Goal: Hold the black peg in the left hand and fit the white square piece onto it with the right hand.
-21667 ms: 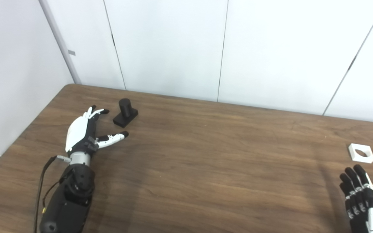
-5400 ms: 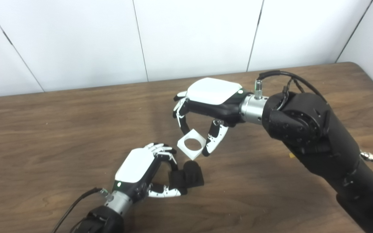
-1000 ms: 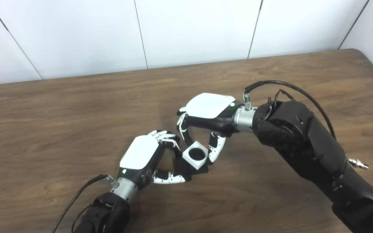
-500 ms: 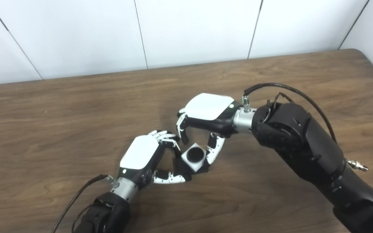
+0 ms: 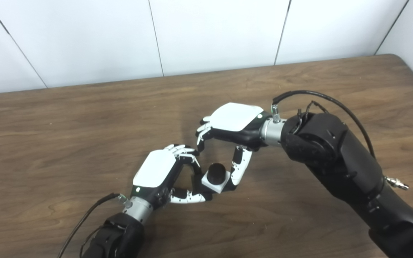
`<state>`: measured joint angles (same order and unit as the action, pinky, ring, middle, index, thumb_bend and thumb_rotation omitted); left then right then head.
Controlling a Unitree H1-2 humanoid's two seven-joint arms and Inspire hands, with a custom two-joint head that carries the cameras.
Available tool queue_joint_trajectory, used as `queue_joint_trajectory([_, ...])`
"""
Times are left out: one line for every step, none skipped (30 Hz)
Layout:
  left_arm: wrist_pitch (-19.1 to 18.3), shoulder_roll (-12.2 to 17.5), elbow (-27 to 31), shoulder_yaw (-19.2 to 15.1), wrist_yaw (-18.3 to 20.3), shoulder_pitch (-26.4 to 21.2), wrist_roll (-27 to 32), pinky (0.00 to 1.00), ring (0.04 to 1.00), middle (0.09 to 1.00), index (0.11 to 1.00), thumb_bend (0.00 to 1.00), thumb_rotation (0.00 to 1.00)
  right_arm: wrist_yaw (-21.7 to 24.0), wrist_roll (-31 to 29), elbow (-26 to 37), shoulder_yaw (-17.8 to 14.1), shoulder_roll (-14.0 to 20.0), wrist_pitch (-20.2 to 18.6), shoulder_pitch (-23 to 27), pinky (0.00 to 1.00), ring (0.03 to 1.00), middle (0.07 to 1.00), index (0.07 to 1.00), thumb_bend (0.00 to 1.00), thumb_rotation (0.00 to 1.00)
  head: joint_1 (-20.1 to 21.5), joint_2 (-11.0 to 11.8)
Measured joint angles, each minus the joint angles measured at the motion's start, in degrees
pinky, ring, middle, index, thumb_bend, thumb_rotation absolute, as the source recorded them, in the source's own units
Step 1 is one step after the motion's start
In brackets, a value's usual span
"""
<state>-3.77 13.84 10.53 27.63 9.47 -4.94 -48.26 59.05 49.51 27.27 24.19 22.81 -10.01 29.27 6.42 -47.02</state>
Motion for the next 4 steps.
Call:
queue_joint_trajectory([0.0,0.0,0.0,0.0,0.0,0.0,0.0,0.91,0.847,0.791,0.488,0.52,0.05,0.3,0.0,0.6,-0.5,0.1,-0.3,0.0,0.96,0.969,0.893,0.748,1.0,0.38,0.0,0.0])
queue_joint_trajectory([0.0,0.0,0.0,0.0,0.0,0.0,0.0,0.91,0.847,0.791,0.488,0.52,0.05,0.3,0.0,1.0,-0.9,0.2,-0.5,0.0,0.95,0.968,0.892,0.747,1.0,0.38,0.0,0.0])
queue_joint_trajectory([0.0,0.0,0.0,0.0,0.0,0.0,0.0,0.91,0.848,0.791,0.488,0.52,0.05,0.3,-0.1,1.4,-1.5,0.5,-0.6,0.0,0.95,0.969,0.892,0.748,1.0,0.38,0.0,0.0])
queue_joint_trajectory([0.0,0.0,0.0,0.0,0.0,0.0,0.0,0.91,0.85,0.792,0.488,0.52,0.05,0.3,-0.2,1.8,-2.1,0.8,-0.8,-0.1,0.94,0.97,0.894,0.75,1.0,0.39,0.0,0.0])
